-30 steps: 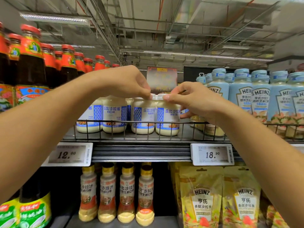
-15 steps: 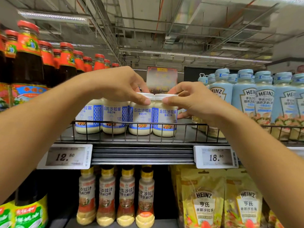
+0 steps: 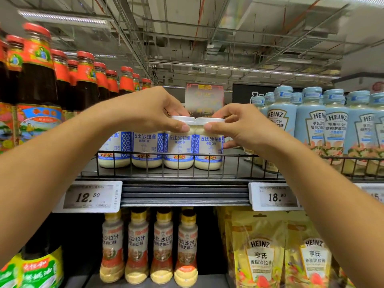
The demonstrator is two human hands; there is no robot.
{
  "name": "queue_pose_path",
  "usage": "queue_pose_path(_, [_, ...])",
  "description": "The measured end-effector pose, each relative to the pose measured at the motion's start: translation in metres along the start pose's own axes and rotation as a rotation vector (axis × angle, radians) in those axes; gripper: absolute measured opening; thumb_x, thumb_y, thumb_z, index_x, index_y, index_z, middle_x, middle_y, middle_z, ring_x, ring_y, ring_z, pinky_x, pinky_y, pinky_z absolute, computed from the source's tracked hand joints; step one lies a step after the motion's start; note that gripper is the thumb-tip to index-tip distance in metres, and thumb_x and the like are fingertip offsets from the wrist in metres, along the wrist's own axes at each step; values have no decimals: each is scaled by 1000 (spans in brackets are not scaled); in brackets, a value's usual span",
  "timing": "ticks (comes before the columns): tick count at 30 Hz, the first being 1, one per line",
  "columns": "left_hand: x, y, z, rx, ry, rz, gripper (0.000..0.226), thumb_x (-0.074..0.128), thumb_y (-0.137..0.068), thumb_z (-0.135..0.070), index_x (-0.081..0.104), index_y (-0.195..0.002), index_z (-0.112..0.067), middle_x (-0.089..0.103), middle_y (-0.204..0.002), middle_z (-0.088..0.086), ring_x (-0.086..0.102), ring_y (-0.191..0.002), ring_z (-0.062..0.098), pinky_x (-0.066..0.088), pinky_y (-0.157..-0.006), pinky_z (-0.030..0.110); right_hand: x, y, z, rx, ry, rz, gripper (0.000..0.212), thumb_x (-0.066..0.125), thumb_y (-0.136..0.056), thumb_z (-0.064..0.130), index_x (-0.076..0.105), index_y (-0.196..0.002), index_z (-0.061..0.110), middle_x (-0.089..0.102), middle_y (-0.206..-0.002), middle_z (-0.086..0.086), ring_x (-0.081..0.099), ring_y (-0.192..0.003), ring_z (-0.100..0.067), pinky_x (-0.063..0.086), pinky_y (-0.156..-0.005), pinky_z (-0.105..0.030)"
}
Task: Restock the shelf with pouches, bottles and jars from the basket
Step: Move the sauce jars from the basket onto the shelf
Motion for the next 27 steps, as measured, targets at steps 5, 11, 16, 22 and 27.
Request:
queue_pose_path(5, [-1, 5, 1, -8, -33, -48, 37, 73, -82, -53, 69, -118, -47, 73, -100, -21, 62, -86, -10, 42, -67, 12, 0, 0, -1, -6, 24, -11, 26, 83, -79, 33, 69, -96, 19, 71, -99, -9, 72, -94, -20, 62, -66, -29])
queue_pose_path(11, [1, 11, -5, -9, -83, -66, 38, 70, -86, -51, 67, -123, -45, 72, -109, -10, 65, -97, 12, 52, -86, 29, 0, 2, 1, -4, 82, -18, 26, 81, -81, 38, 69, -99, 23, 71, -102, -10, 72, -95, -20, 63, -71, -34])
queue_pose_path(16, [2, 15, -11, 29, -162, -62, 44, 65, -88, -52, 63, -130, -37, 70, -103, -7, 65, -100, 20, 51, -92, 38, 0, 6, 5, -25, 158, -47, 25, 79, -83, 39, 69, -98, 24, 74, -96, -6, 72, -93, -23, 63, -79, -44])
queue_pose_path(22, [6, 20, -9, 64, -200, -96, 47, 56, -89, -60, 60, -130, -36, 63, -122, -7, 56, -115, 19, 47, -98, 45, 3, 15, 13, -31, 330, -103, 35, 76, -83, 46, 63, -108, 24, 66, -97, 3, 67, -94, -22, 57, -86, -46])
queue_pose_path(27, [2, 34, -17, 171, -141, -306, 44, 58, -92, -49, 60, -129, -27, 57, -122, 0, 52, -115, 20, 41, -99, 35, 3, 37, 31, -211, 463, -330, 48, 69, -89, 47, 57, -128, 21, 57, -122, 2, 51, -106, -10, 39, -82, -23])
Point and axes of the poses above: each hand's wrist, its own y-axis away from the middle knuckle, its own x-axis out of the palm, z = x × y, the point moved 5 cm from there along -y, towards the middle knuckle
